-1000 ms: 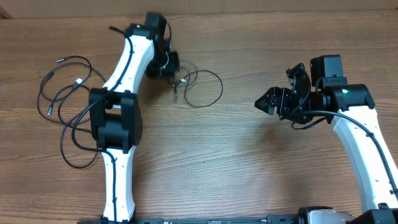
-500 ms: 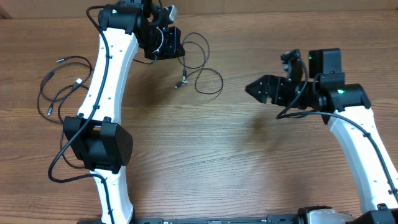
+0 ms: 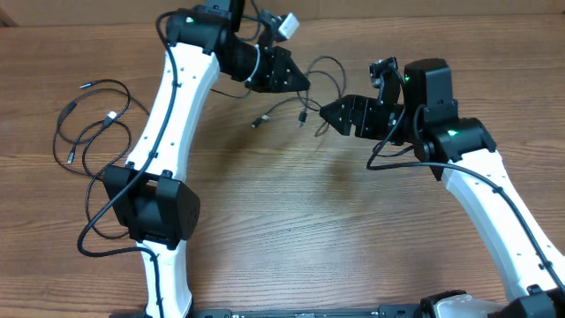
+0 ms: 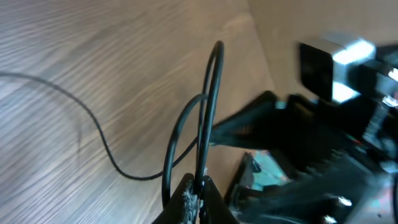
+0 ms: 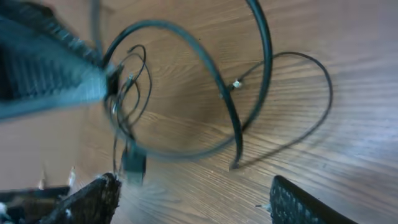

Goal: Untangle cables

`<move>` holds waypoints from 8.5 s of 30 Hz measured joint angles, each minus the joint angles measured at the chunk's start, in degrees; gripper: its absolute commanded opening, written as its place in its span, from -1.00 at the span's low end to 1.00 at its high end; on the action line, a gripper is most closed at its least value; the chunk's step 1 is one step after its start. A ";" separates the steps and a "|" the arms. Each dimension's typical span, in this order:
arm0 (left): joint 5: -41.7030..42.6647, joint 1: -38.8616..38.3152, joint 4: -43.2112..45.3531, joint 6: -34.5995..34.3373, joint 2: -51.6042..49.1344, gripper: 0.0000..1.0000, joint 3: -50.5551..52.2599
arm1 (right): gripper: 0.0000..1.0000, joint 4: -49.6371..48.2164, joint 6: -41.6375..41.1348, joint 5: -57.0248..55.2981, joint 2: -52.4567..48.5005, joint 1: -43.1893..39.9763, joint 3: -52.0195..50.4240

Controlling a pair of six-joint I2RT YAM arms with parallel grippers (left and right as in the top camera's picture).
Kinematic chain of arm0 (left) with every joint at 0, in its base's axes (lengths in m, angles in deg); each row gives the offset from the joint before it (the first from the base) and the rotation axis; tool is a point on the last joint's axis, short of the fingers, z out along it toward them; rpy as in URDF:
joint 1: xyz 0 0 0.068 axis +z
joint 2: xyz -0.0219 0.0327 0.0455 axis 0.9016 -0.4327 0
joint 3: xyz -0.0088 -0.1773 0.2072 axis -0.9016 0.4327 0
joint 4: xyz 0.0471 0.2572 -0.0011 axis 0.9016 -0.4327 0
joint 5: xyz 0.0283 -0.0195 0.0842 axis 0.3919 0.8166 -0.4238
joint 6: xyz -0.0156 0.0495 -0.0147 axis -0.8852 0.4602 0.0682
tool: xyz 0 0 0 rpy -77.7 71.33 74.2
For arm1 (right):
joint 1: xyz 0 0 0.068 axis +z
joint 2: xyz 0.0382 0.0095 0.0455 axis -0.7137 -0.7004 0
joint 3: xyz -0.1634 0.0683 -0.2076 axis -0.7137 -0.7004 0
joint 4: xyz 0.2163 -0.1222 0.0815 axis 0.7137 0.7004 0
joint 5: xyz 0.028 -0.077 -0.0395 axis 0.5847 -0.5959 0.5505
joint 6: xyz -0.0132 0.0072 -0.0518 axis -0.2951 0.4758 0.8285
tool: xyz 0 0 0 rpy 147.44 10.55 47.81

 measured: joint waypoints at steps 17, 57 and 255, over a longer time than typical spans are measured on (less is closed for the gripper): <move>5.51 -2.91 7.54 1.70 0.00 -0.92 0.00 | 0.08 7.43 -15.67 -1.79 -5.95 1.97 0.07; -64.81 1.20 -9.07 -13.11 0.09 -0.92 -0.11 | -0.04 24.98 -9.79 -24.15 -6.01 3.43 0.09; -45.70 24.26 -8.68 -10.16 6.64 0.77 5.55 | 1.00 29.64 12.20 -20.02 -6.21 -14.73 5.90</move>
